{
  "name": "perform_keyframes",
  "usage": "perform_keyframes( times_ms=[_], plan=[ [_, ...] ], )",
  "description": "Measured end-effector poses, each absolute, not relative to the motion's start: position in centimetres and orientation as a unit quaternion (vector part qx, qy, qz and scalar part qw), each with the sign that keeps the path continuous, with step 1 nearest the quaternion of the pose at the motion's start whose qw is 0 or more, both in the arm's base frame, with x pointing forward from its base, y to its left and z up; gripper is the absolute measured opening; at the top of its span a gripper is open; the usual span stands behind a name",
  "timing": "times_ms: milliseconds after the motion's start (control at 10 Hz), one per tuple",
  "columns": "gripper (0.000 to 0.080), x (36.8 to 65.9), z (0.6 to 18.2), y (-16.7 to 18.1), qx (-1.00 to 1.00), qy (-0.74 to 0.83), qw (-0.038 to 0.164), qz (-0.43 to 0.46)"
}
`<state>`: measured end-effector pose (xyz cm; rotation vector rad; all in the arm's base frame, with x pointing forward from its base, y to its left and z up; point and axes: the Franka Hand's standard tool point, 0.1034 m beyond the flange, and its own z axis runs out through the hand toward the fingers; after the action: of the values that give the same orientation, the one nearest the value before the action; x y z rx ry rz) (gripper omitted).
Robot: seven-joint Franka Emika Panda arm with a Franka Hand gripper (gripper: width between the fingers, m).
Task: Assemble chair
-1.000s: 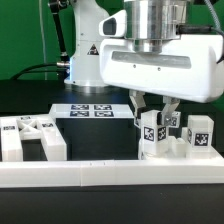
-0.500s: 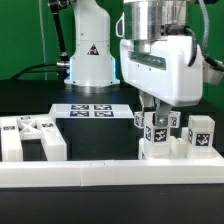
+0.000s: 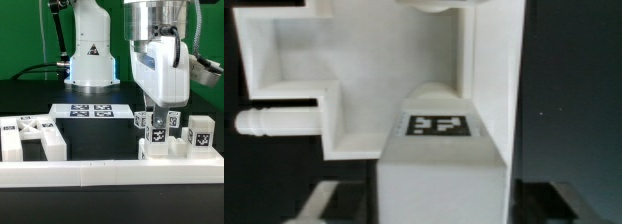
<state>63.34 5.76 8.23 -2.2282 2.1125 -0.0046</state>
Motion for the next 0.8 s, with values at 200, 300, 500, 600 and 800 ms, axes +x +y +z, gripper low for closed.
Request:
perform_keyframes(
  times_ms=[200, 300, 500, 600, 800],
  plan=[
    [0.0586, 63.33, 8.23, 5.78, -0.779, 0.626, 0.035, -0.004],
    [0.0637, 63.4, 8.3, 5.82, -0.811, 0.584, 0.034, -0.007],
    [0.0647, 63.54, 8.4, 5.92, -0.875, 0.483, 0.033, -0.014],
    [0.0649, 63.57, 8.41, 5.88, -0.895, 0.444, 0.032, -0.016],
    [0.0649, 63.58, 8.42, 5.88, -0.945, 0.326, 0.029, -0.02]
  ],
)
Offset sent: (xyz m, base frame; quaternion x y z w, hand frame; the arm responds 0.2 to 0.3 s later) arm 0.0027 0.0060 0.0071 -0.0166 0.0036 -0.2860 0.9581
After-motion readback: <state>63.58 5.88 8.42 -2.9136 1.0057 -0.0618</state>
